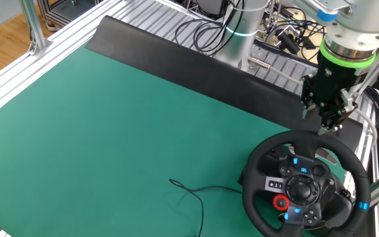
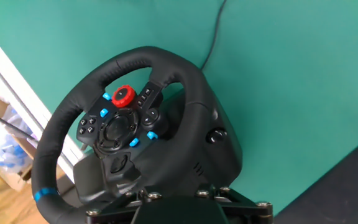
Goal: Rotate the steering wheel 90 degrees clockwise
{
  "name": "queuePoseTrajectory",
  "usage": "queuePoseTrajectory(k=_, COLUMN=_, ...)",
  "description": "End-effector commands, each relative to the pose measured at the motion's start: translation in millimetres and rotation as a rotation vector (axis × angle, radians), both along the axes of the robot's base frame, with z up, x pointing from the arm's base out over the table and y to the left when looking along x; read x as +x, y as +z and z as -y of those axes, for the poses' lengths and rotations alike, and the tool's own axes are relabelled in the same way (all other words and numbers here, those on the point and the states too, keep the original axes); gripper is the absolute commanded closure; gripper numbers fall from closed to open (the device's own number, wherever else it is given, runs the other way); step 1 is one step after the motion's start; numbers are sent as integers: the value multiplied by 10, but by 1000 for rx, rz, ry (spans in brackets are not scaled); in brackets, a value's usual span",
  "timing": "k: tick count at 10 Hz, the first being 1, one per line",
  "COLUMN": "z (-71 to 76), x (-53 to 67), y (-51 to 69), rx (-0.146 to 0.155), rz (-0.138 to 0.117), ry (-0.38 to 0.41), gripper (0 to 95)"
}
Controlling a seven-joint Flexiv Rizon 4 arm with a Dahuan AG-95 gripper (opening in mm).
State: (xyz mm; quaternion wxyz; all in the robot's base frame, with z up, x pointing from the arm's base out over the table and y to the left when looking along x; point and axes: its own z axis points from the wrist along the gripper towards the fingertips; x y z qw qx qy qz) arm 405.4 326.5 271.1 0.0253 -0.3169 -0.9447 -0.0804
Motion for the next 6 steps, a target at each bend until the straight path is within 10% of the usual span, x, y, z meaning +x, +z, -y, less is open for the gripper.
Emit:
queuePoseTrajectory(k=1, z=3, x=2, y=-1, rx=-7, rz=-11, ry=-54, gripper=570)
queuePoseTrajectory(k=2, z=3, x=2, y=-1, rx=-4, rz=-14, ry=-63, gripper=380)
queuePoseTrajectory(k=4, z=3, x=2, y=-1, rx=-5, rz=-36, ry=-135, gripper=380)
queuePoseTrajectory(k=5, z=3, x=2, y=-1, rx=-8, rz=-37, ry=-144, gripper=190)
queuePoseTrajectory(k=6, z=-41, x=-22, y=22, rx=-8, rz=-46, ry=-139, gripper=190)
